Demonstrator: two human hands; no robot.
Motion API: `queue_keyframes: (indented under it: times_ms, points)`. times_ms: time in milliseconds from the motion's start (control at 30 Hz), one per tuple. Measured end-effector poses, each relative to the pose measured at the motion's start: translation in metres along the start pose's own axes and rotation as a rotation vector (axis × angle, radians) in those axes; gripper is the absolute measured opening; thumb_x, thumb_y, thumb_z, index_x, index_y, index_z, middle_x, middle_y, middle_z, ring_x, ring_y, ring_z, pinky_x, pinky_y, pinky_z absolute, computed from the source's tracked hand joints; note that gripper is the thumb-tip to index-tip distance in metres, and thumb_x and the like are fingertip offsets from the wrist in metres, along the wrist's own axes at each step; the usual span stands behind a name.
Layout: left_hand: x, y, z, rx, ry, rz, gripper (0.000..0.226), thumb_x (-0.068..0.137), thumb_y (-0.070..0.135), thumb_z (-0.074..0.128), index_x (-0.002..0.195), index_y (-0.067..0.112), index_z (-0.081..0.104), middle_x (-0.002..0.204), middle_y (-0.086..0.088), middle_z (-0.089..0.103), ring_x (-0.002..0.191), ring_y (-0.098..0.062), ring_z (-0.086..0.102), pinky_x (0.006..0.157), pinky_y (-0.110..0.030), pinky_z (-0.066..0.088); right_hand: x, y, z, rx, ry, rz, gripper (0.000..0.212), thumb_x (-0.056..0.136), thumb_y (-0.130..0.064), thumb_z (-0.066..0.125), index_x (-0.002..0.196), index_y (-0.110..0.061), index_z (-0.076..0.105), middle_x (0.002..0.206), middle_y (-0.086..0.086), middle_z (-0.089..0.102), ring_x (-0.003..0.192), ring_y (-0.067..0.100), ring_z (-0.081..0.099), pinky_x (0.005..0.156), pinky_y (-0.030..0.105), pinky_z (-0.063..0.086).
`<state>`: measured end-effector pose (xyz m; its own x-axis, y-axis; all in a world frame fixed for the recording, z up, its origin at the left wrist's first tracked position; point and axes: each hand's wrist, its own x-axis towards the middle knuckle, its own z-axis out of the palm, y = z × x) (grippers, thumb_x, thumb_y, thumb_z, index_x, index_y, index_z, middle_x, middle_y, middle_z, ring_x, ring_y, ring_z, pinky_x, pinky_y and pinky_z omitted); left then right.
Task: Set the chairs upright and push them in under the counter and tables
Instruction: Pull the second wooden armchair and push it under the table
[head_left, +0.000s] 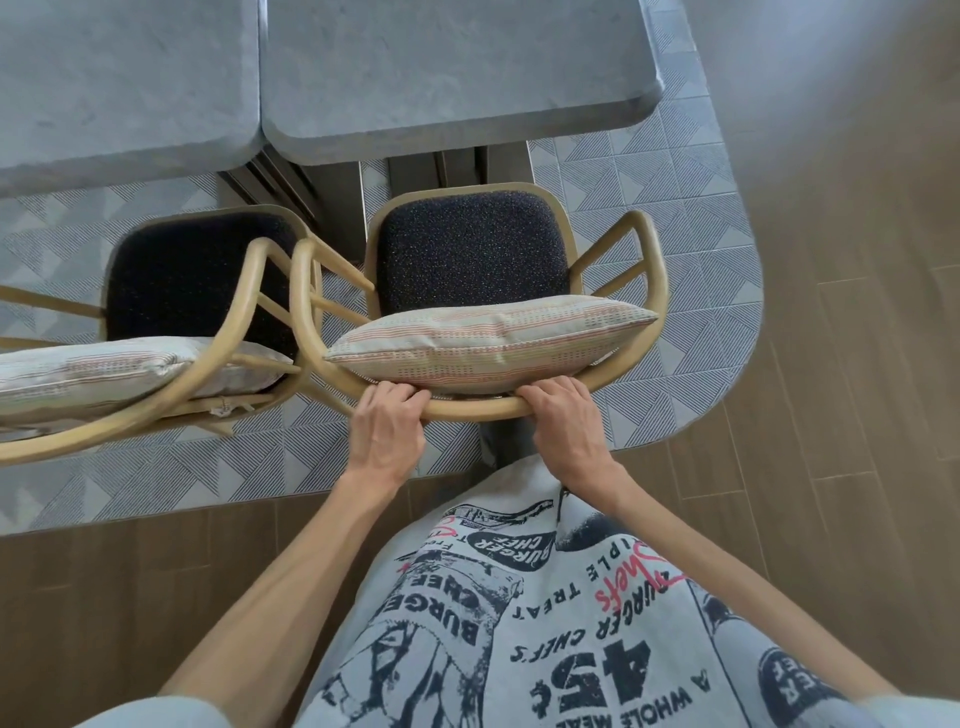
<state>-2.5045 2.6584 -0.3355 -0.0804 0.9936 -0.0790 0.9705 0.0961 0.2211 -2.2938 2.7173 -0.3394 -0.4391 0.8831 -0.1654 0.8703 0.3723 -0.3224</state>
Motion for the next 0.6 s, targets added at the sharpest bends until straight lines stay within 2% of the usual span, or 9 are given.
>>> queue_keyframes:
  times_ms: [267,600]
  points:
    - [-0.0019,0.0006,0.0010,0.007,0.005,-0.005,0.028,0.073,-0.004,0.068,0.098,0.007,0.074,0.090,-0.010,0.072,0.084,-0.028,0.064,0.085,-0.045,0.053,-0.0016,0.0013,-0.0024,0.003,-0.006,-0.018,0.035,0.074,0.004,0.065,0.104,-0.012,0.069,0.098,0.003,0.070,0.095,0.026,0.060,0.094,0.035,0.041]
    - [-0.0006,0.0016,0.0019,0.022,-0.027,-0.026,0.031,0.071,-0.004,0.069,0.099,0.008,0.074,0.089,-0.010,0.070,0.082,-0.028,0.062,0.082,-0.044,0.052,-0.0026,0.0024,-0.0013,0.053,0.037,-0.013,0.026,0.077,0.002,0.069,0.099,-0.011,0.071,0.093,0.003,0.071,0.091,0.025,0.061,0.090,0.034,0.041]
